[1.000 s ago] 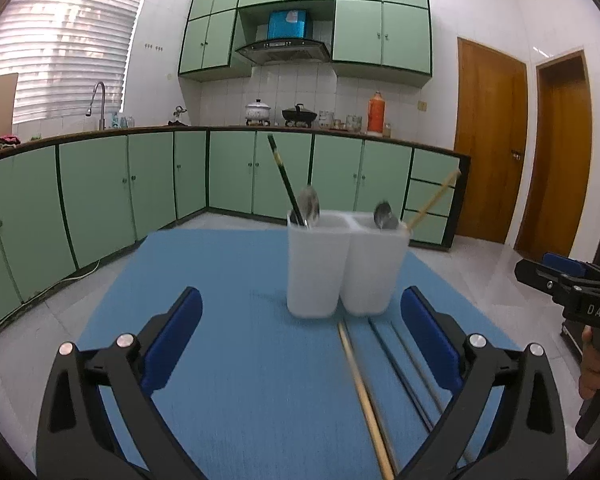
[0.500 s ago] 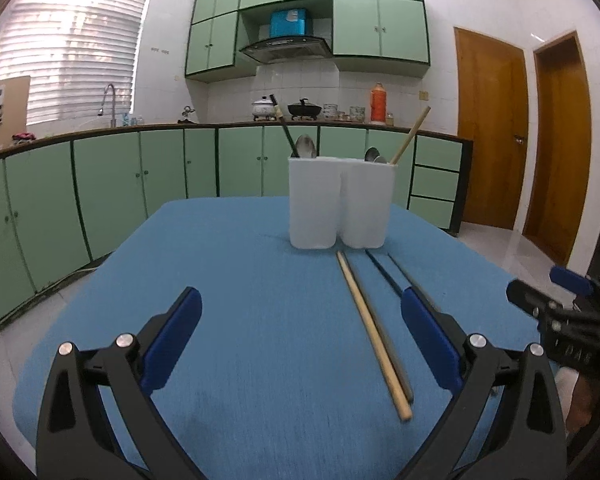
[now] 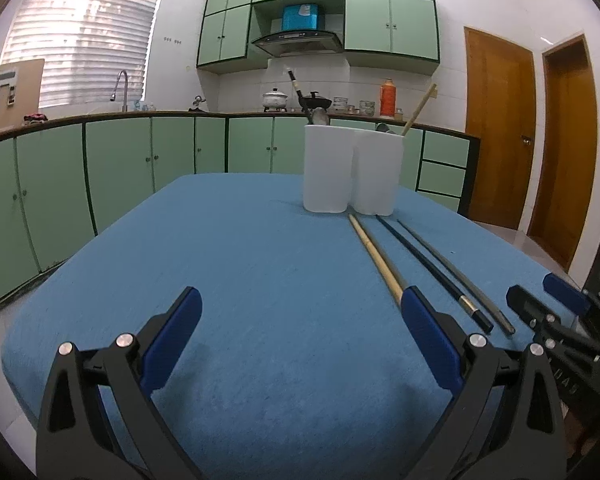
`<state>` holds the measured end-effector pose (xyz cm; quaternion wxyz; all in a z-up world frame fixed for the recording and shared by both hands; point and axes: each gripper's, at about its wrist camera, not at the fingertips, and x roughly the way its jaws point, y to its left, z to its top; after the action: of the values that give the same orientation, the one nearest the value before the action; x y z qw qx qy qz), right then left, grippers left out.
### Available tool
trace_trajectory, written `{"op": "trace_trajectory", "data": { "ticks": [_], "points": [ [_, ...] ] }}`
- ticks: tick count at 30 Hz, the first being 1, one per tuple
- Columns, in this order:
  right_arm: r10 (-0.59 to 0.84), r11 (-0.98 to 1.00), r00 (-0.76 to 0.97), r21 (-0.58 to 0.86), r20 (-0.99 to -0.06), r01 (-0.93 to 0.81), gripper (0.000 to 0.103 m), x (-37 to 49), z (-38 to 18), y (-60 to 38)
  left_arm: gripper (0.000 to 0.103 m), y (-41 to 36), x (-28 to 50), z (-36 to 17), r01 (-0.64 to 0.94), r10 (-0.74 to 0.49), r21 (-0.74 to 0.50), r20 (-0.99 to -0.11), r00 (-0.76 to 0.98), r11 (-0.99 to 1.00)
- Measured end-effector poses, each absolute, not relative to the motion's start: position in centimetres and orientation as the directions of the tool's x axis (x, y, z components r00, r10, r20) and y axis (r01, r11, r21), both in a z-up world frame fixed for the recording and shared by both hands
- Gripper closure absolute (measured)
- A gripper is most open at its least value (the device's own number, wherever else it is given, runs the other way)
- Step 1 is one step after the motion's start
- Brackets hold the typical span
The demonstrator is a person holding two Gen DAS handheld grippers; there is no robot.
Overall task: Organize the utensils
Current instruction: 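Grasp a dark chopstick with the right tool while the left tool grasps a wooden chopstick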
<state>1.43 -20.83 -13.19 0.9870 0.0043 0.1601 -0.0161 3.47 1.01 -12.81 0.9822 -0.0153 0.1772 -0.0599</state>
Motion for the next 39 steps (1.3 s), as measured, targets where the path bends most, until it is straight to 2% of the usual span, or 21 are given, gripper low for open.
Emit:
{"op": "trace_trajectory", "data": {
  "ticks": [10, 18, 23, 27, 39],
  "points": [
    [-0.017, 1.0, 0.944, -0.025, -0.329, 0.01, 0.068, 0.8, -14.6, -19.1, 0.006, 1.1, 2.6, -13.3, 0.118, -0.129, -0.051, -0.349, 0.928, 0.992],
    [-0.02, 1.0, 0.948, -0.027, -0.317, 0.012, 0.081, 0.7, -15.0, -18.5, 0.006, 1.0, 2.7, -13.2, 0.115, -0.13, -0.064, -0.35, 0.928, 0.991],
    [-0.034, 0.999, 0.956, -0.025, -0.291, 0.028, 0.085, 0.5, -15.6, -18.1, 0.006, 0.7, 2.3, -13.4, 0.124, -0.14, -0.068, -0.346, 0.928, 0.99],
    [-0.023, 1.0, 0.959, -0.022, -0.284, 0.017, 0.095, 0.3, -15.6, -18.0, 0.006, 0.2, 2.0, -13.4, 0.139, -0.155, -0.071, -0.347, 0.925, 0.988],
    [-0.11, 0.993, 0.955, 0.021, -0.275, 0.12, 0.096, -0.9, -14.9, -21.3, 0.007, -2.4, 2.0, -14.2, 0.185, -0.193, -0.058, -0.369, 0.909, 0.981]
  ]
}}
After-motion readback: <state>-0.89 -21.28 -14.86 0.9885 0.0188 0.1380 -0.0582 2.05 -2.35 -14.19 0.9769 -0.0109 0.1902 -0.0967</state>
